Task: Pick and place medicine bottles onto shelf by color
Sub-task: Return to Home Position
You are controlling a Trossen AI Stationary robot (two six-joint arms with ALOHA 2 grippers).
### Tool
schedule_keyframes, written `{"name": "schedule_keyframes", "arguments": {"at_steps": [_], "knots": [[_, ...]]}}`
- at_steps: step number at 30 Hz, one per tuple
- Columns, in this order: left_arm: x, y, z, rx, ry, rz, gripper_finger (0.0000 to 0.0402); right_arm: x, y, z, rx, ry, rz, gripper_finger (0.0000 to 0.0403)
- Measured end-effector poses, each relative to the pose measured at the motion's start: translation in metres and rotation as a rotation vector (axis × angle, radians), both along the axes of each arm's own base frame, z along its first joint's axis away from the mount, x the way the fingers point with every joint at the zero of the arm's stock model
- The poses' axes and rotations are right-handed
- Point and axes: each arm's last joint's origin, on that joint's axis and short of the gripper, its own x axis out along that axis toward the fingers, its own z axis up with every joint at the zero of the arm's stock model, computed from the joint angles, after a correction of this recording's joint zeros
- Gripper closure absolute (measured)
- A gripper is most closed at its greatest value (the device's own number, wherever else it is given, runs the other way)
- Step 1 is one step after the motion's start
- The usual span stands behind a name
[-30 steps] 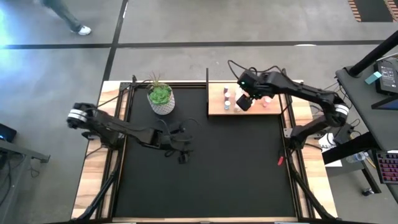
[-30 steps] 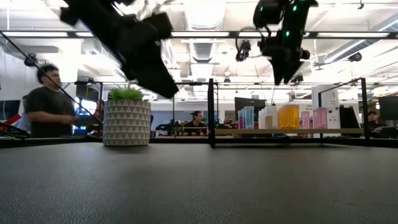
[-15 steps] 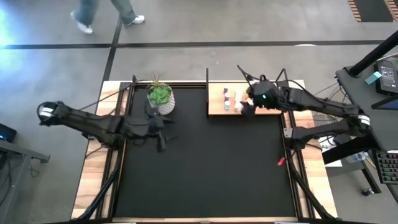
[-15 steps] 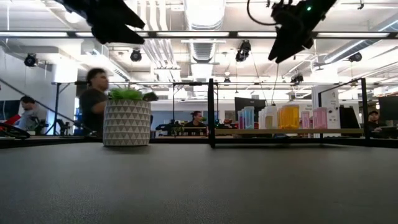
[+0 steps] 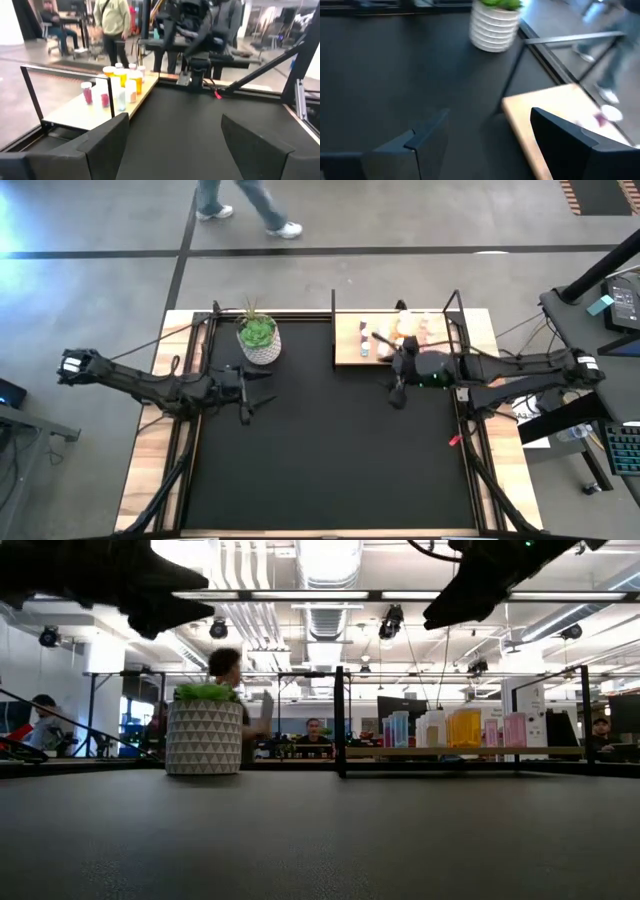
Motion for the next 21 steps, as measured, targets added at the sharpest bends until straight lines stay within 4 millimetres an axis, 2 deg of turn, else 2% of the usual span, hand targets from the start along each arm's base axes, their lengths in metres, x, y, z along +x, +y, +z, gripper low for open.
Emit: {"name": "schedule_keyframes", "arguments": {"at_steps": [9, 21], "knots": [[-0.014, 0.003, -0.032, 0.016, -0.081, 0.0, 0.01, -0.001, 0.036, -0.034, -0.015, -0.072, 0.18, 0.0142], [-0.021, 0.004, -0.048, 0.018, -0.055, -0.001, 0.01, -0.017, 0.059, -0.084, -0.042, -0.162, 0.325, 0.014]]}}
